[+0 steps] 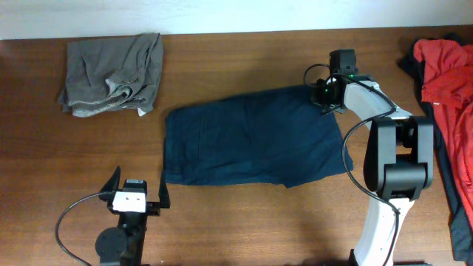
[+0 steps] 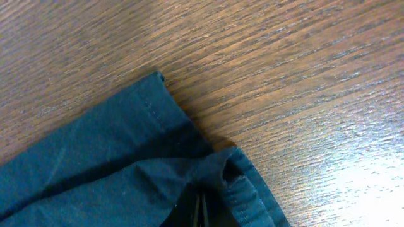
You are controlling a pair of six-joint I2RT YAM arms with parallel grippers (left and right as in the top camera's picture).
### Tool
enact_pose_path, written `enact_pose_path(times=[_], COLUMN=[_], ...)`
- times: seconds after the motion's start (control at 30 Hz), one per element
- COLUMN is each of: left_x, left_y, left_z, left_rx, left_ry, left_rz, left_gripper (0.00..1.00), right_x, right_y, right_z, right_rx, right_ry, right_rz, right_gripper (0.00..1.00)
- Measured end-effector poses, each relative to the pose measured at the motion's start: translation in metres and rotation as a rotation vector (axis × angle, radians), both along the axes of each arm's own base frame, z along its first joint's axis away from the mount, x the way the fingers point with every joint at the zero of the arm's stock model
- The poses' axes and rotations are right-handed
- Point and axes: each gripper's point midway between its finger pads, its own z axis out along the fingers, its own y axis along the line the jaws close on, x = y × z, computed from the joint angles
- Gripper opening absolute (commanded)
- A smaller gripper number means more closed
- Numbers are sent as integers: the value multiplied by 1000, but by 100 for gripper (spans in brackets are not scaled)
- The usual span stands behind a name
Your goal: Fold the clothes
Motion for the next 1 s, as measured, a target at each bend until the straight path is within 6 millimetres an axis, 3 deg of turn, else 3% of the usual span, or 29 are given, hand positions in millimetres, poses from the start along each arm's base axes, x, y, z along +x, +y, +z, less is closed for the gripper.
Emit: enact_pose_path(times=[0.27,0.33,0.4,0.47,0.57,0.67,0.77,0.87,1.0], left_x=[0,0,0,0,0,0,0,0,0], left_y=[0,0,0,0,0,0,0,0,0], left_z=[0,0,0,0,0,0,0,0,0], left_rx=[0,0,0,0,0,0,0,0,0], left_ry=[0,0,0,0,0,0,0,0,0], left_rz=[0,0,0,0,0,0,0,0,0], left_gripper=[99,99,99,99,99,99,99,99,99], right_x=[-15,-26,-39,-46,-49,-51,-66,-94,-131], right_y=[3,6,13,19,25,23,18,17,27], right_z=[3,5,7,17,56,119,177,217,243], right_rx=[11,1,-6,-6,-5,-7,-16,-13,13], right_ry=[54,81,109,110,52,-72,-172,-217,-217], right_rz=[-43,-36,-10,1,20,21,11,15,76], right_gripper=[5,20,49,62,69,72,77,85,99])
